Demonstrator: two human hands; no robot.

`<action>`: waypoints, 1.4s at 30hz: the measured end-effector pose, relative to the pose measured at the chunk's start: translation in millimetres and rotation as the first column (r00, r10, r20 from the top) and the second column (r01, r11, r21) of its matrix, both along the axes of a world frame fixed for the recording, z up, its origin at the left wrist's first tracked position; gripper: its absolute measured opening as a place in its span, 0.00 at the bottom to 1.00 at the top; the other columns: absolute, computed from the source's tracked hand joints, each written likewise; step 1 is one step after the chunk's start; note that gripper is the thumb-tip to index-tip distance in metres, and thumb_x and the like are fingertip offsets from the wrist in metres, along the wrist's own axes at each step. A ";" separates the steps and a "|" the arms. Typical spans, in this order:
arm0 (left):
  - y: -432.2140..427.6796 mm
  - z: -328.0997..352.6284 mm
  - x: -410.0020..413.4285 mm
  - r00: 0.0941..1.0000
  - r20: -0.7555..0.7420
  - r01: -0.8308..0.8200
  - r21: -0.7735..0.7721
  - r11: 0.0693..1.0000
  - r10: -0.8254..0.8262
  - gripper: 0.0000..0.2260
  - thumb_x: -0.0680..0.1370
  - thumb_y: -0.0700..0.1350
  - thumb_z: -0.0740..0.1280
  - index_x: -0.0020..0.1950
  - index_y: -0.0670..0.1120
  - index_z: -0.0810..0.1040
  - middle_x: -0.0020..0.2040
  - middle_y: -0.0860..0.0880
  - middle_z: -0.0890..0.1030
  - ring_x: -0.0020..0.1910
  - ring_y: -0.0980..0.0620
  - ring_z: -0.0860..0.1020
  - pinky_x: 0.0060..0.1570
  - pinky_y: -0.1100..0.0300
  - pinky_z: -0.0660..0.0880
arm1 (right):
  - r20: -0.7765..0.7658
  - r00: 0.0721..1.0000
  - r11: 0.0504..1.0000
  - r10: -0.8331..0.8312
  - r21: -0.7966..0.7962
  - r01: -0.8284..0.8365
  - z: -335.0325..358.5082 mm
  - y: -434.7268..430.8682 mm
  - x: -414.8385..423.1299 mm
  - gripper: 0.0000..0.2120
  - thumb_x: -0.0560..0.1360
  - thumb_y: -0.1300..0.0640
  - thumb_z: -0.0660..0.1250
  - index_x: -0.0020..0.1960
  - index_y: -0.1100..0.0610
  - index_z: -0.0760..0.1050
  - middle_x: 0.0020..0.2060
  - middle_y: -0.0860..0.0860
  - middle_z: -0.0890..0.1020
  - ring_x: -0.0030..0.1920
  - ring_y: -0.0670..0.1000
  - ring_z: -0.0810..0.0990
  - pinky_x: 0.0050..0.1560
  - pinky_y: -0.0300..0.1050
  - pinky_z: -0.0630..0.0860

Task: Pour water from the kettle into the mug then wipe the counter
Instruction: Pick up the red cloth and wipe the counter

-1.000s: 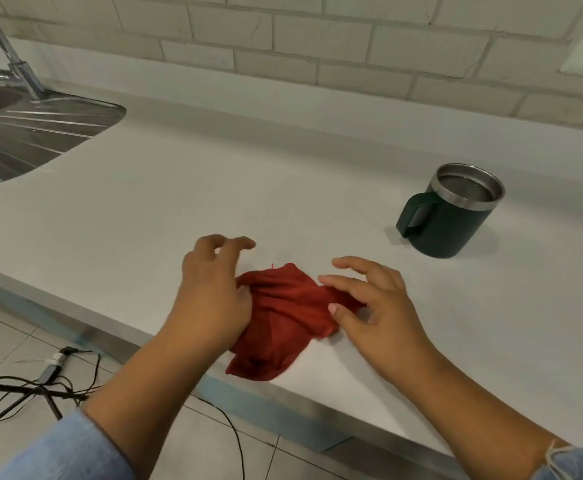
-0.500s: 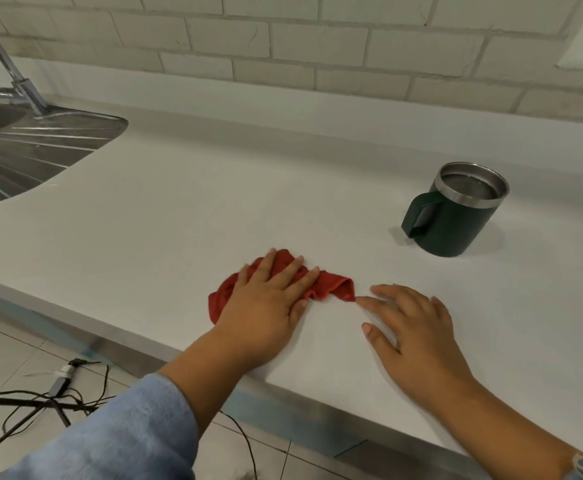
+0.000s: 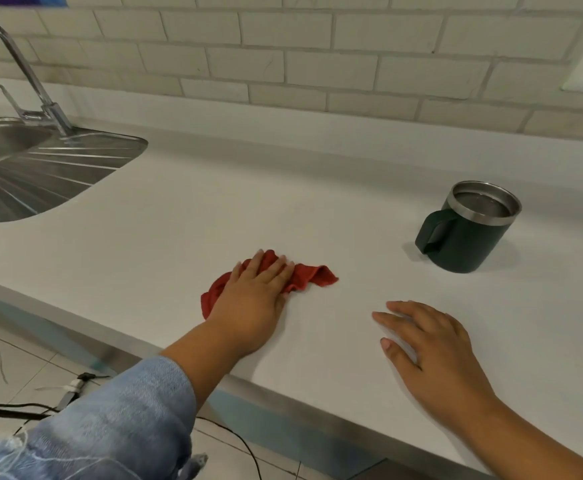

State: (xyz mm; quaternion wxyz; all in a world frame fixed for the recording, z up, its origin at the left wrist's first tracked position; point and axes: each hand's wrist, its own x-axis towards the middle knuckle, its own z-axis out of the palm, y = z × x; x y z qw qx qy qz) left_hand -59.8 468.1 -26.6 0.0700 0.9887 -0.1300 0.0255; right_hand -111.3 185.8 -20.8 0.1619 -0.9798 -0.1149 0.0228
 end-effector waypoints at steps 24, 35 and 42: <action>-42.4 6.6 53.6 0.980 -0.128 -0.155 -0.014 0.988 0.152 0.21 0.79 0.58 0.48 0.72 0.69 0.51 0.78 0.56 0.50 0.76 0.46 0.42 0.66 0.29 0.48 | 0.050 0.999 0.958 -0.019 0.286 0.004 -8.3 -10.3 7.5 0.15 0.77 0.53 0.64 0.61 0.40 0.75 0.62 0.31 0.69 0.64 0.34 0.63 0.72 0.42 0.58; -100.0 -2.4 26.7 0.951 -0.061 0.304 -0.015 0.953 -0.304 0.22 0.79 0.58 0.44 0.74 0.65 0.47 0.77 0.62 0.46 0.76 0.53 0.39 0.72 0.45 0.43 | 0.061 0.994 0.973 0.086 0.211 -0.097 9.3 -33.1 65.0 0.12 0.78 0.57 0.62 0.56 0.47 0.80 0.54 0.40 0.76 0.56 0.41 0.70 0.58 0.27 0.63; -40.3 5.2 110.2 0.987 -0.080 -0.138 0.046 0.989 0.142 0.22 0.80 0.54 0.46 0.75 0.61 0.51 0.78 0.57 0.49 0.77 0.48 0.42 0.73 0.43 0.48 | 0.074 0.997 0.969 0.029 0.244 -0.046 3.6 -8.4 84.4 0.12 0.78 0.56 0.61 0.59 0.46 0.78 0.51 0.40 0.74 0.53 0.40 0.71 0.50 0.22 0.63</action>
